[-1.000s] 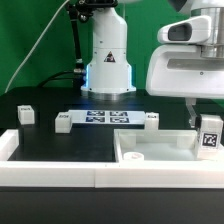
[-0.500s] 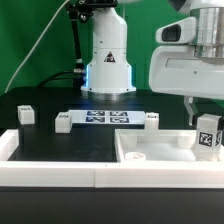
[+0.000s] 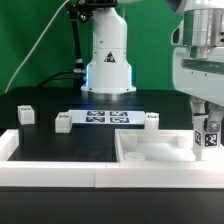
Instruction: Assemble one leg
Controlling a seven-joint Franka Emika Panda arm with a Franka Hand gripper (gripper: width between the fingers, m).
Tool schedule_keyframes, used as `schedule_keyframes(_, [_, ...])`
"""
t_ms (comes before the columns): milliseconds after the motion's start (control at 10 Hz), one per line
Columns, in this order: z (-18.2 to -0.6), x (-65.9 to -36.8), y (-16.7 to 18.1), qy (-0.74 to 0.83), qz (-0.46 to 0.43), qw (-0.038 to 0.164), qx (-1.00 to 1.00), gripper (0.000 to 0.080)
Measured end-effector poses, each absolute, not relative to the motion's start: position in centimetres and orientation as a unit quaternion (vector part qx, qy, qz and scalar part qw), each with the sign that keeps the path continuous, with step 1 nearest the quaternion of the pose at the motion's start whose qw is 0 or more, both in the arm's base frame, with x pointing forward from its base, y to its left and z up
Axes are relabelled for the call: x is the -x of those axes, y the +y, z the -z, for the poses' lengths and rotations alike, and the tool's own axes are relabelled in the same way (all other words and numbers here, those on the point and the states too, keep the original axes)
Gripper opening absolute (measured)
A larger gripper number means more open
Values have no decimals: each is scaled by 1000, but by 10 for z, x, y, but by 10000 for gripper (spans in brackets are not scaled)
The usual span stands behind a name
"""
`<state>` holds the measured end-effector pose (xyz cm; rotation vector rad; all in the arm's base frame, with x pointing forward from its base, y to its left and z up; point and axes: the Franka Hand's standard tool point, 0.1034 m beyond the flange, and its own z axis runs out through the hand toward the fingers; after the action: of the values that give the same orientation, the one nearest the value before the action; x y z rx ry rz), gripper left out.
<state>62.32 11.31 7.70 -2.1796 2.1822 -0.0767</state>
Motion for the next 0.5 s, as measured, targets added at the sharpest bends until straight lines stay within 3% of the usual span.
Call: schedule_keyframes(500, [-76, -622, 119, 816, 7, 41, 577, 292])
